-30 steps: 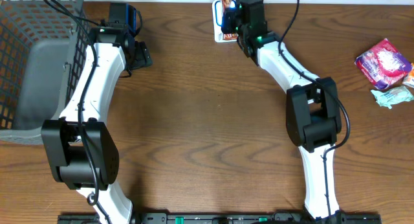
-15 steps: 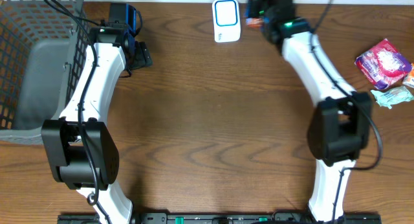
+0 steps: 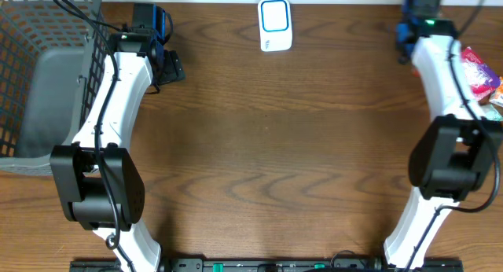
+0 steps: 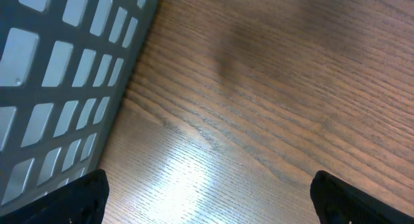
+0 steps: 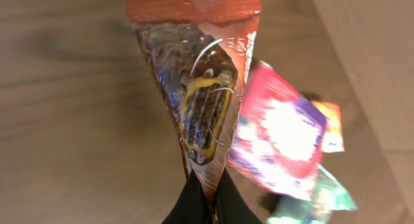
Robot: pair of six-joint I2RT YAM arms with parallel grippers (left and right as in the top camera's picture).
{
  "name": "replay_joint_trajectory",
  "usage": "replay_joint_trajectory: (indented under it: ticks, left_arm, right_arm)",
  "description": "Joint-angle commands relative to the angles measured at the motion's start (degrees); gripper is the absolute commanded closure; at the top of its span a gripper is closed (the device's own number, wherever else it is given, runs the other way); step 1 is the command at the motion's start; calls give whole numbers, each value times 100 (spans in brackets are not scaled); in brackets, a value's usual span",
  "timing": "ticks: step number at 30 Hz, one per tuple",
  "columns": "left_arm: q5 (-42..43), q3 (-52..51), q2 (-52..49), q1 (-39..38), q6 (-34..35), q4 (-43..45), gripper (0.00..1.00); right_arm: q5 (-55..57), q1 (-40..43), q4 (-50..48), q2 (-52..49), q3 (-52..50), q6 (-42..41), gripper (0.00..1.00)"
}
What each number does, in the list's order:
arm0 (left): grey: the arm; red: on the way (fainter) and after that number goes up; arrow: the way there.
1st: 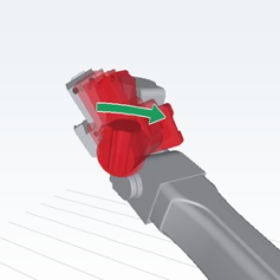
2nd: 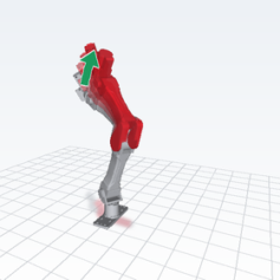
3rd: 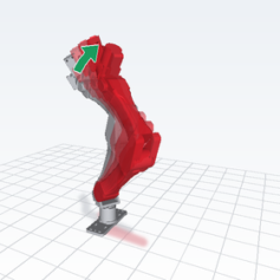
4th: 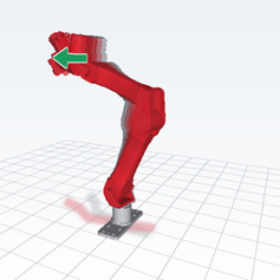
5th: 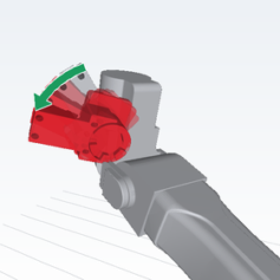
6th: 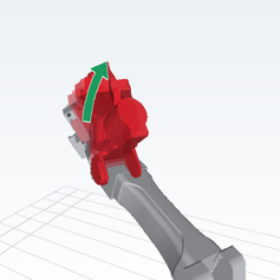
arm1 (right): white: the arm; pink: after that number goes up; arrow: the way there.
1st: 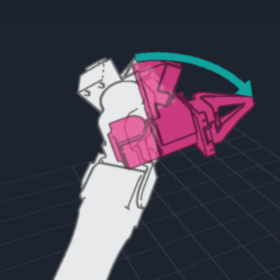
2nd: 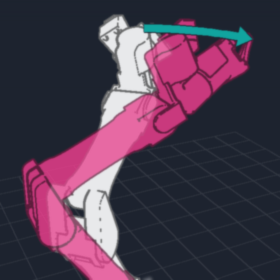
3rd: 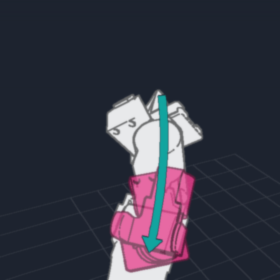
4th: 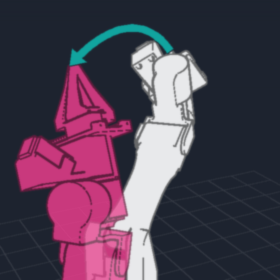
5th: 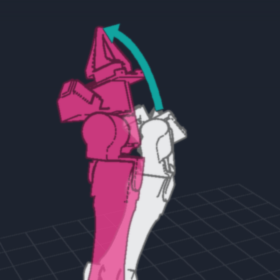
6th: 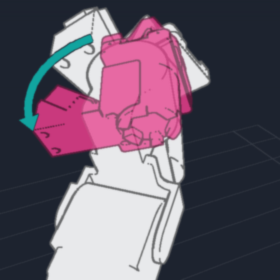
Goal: Scan the item barcode
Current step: 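Carry the snack bar right and set it by the purple pack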
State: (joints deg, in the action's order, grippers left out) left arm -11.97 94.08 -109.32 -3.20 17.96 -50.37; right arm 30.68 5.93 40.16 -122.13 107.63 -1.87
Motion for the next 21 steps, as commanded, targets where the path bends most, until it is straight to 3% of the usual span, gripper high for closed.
replay_joint_trajectory:
  ticks: [1, 14, 21]
  left_arm:
    - [-52, -33, 28, 2, -13, -15, 1]
    - [-52, -33, 28, 2, -13, -15, 1]
    - [-52, -33, 28, 2, -13, -13, 1]
  right_arm:
    - [-243, 442, 9, 13, -254, 175, 99]
    - [-446, 1576, -66, 13, -588, -26, 99]
    - [-382, 2072, 151, 13, -588, -1217, 99]
